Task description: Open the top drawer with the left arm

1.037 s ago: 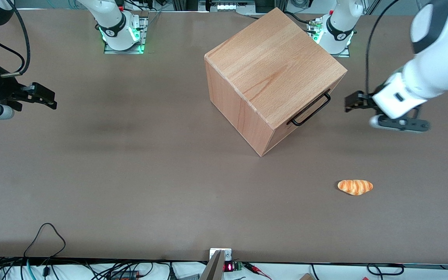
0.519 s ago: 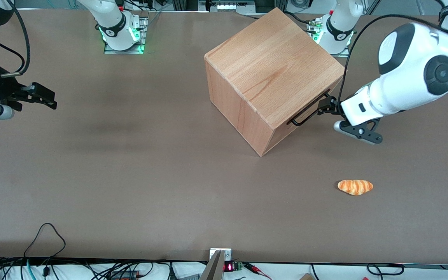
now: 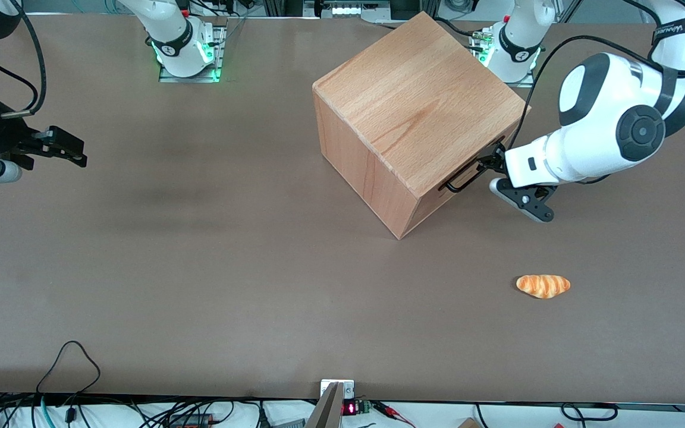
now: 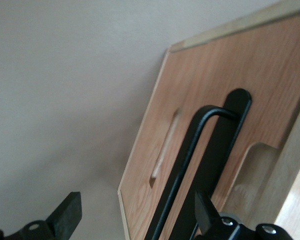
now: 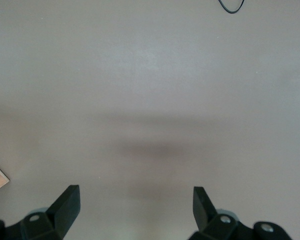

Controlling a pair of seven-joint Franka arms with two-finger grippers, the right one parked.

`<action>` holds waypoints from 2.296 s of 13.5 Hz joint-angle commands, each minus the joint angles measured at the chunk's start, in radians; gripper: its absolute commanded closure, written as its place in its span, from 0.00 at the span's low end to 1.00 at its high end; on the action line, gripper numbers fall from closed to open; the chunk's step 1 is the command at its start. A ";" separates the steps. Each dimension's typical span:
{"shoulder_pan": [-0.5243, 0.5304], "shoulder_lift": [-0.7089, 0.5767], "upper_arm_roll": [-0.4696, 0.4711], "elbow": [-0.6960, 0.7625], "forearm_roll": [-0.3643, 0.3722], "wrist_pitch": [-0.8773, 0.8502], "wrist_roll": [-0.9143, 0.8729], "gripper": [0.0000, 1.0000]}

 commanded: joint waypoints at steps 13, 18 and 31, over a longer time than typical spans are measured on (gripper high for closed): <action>0.040 0.006 -0.012 -0.064 -0.044 0.090 0.199 0.00; 0.040 0.024 -0.009 -0.064 -0.041 0.116 0.201 0.00; 0.058 0.059 0.046 -0.070 -0.027 0.179 0.201 0.00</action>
